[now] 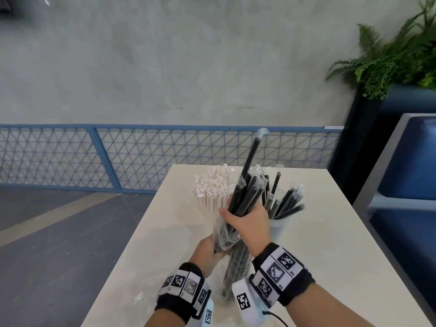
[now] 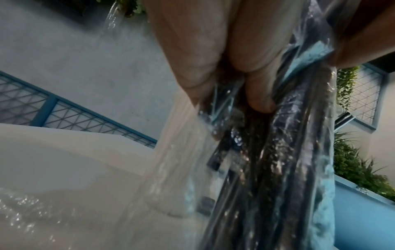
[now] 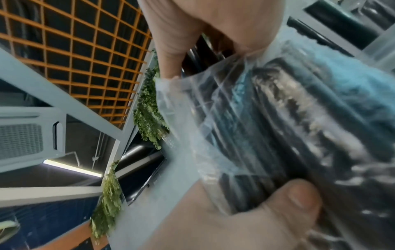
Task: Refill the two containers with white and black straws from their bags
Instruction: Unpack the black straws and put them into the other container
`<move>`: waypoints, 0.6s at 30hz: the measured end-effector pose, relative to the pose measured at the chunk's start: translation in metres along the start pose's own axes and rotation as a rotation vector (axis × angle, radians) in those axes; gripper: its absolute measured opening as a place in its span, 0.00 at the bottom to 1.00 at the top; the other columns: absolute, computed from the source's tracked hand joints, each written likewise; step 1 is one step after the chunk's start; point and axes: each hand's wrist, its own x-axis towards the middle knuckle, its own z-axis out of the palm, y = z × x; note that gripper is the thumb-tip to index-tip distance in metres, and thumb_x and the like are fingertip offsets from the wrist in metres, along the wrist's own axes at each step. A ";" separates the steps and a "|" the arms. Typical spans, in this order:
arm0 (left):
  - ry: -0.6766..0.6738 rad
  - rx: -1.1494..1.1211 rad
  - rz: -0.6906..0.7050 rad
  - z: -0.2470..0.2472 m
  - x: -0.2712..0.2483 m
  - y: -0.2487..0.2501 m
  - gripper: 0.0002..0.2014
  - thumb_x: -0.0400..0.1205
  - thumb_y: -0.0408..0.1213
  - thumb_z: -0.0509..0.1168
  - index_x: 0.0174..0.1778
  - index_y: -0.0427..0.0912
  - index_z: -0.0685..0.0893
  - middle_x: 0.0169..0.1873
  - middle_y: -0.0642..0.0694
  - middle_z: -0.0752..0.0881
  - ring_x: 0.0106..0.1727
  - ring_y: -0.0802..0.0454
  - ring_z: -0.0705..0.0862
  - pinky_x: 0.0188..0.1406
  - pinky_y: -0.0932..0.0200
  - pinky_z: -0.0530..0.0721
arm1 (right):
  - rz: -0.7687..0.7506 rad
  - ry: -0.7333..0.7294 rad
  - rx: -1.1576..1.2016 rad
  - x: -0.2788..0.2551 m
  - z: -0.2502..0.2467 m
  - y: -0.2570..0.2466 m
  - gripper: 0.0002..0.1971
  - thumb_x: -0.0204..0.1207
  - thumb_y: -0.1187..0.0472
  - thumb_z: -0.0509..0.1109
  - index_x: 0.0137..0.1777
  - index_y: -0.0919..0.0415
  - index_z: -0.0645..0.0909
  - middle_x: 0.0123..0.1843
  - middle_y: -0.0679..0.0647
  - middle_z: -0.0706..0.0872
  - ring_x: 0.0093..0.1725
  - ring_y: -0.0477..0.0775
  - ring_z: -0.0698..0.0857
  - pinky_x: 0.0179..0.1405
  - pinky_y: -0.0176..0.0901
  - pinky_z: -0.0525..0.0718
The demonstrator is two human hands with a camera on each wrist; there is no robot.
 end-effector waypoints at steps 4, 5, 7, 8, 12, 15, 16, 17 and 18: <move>-0.001 -0.008 -0.003 0.000 0.000 0.001 0.17 0.78 0.33 0.69 0.62 0.42 0.79 0.50 0.54 0.85 0.47 0.73 0.82 0.45 0.81 0.76 | 0.021 0.006 0.123 0.009 0.002 0.001 0.08 0.64 0.66 0.78 0.41 0.62 0.83 0.37 0.52 0.86 0.39 0.49 0.85 0.45 0.44 0.84; 0.005 -0.010 -0.012 0.000 0.001 0.000 0.17 0.78 0.34 0.69 0.63 0.42 0.78 0.52 0.54 0.85 0.49 0.68 0.83 0.46 0.81 0.76 | 0.024 0.001 0.144 0.011 0.001 0.000 0.07 0.64 0.67 0.77 0.41 0.61 0.83 0.37 0.51 0.86 0.40 0.49 0.85 0.46 0.45 0.84; 0.012 -0.016 -0.032 -0.002 0.001 -0.003 0.18 0.79 0.34 0.68 0.65 0.42 0.77 0.53 0.52 0.84 0.53 0.60 0.82 0.46 0.82 0.75 | 0.012 -0.012 0.195 0.016 -0.002 -0.008 0.07 0.65 0.69 0.76 0.40 0.60 0.83 0.37 0.51 0.86 0.41 0.50 0.85 0.49 0.47 0.85; 0.015 -0.016 -0.048 -0.003 0.002 -0.004 0.18 0.79 0.34 0.68 0.65 0.42 0.77 0.53 0.52 0.84 0.54 0.58 0.82 0.46 0.83 0.75 | -0.003 -0.017 0.224 0.019 -0.004 -0.012 0.07 0.66 0.71 0.75 0.40 0.60 0.83 0.38 0.50 0.86 0.42 0.50 0.85 0.50 0.47 0.85; 0.012 -0.053 -0.097 -0.005 0.002 -0.009 0.15 0.80 0.34 0.66 0.64 0.42 0.78 0.54 0.51 0.84 0.55 0.56 0.82 0.48 0.81 0.76 | -0.066 0.022 0.346 0.032 -0.015 -0.034 0.11 0.69 0.74 0.73 0.38 0.56 0.83 0.38 0.47 0.86 0.41 0.46 0.85 0.49 0.44 0.84; -0.004 -0.081 -0.127 -0.003 0.002 -0.011 0.09 0.81 0.34 0.64 0.57 0.42 0.81 0.50 0.47 0.85 0.50 0.56 0.83 0.52 0.70 0.78 | -0.067 0.034 0.401 0.039 -0.020 -0.041 0.11 0.69 0.74 0.73 0.41 0.56 0.83 0.39 0.48 0.86 0.41 0.46 0.85 0.50 0.48 0.85; -0.009 -0.085 -0.130 -0.002 0.003 -0.012 0.09 0.81 0.33 0.64 0.58 0.42 0.81 0.51 0.47 0.86 0.51 0.54 0.83 0.54 0.67 0.79 | -0.057 0.031 0.396 0.038 -0.020 -0.038 0.10 0.68 0.73 0.74 0.44 0.58 0.83 0.40 0.50 0.87 0.42 0.48 0.86 0.52 0.50 0.86; -0.010 -0.083 -0.133 -0.001 0.003 -0.012 0.11 0.81 0.32 0.64 0.59 0.42 0.80 0.52 0.47 0.86 0.53 0.53 0.83 0.55 0.67 0.79 | -0.043 0.033 0.380 0.037 -0.019 -0.035 0.12 0.67 0.71 0.76 0.48 0.61 0.82 0.42 0.53 0.88 0.44 0.51 0.87 0.54 0.53 0.87; -0.013 -0.080 -0.135 0.001 0.004 -0.012 0.12 0.81 0.31 0.64 0.61 0.41 0.80 0.52 0.47 0.86 0.55 0.53 0.83 0.55 0.69 0.79 | -0.029 0.035 0.356 0.033 -0.016 -0.030 0.17 0.65 0.69 0.78 0.53 0.63 0.79 0.45 0.56 0.88 0.46 0.53 0.88 0.56 0.56 0.86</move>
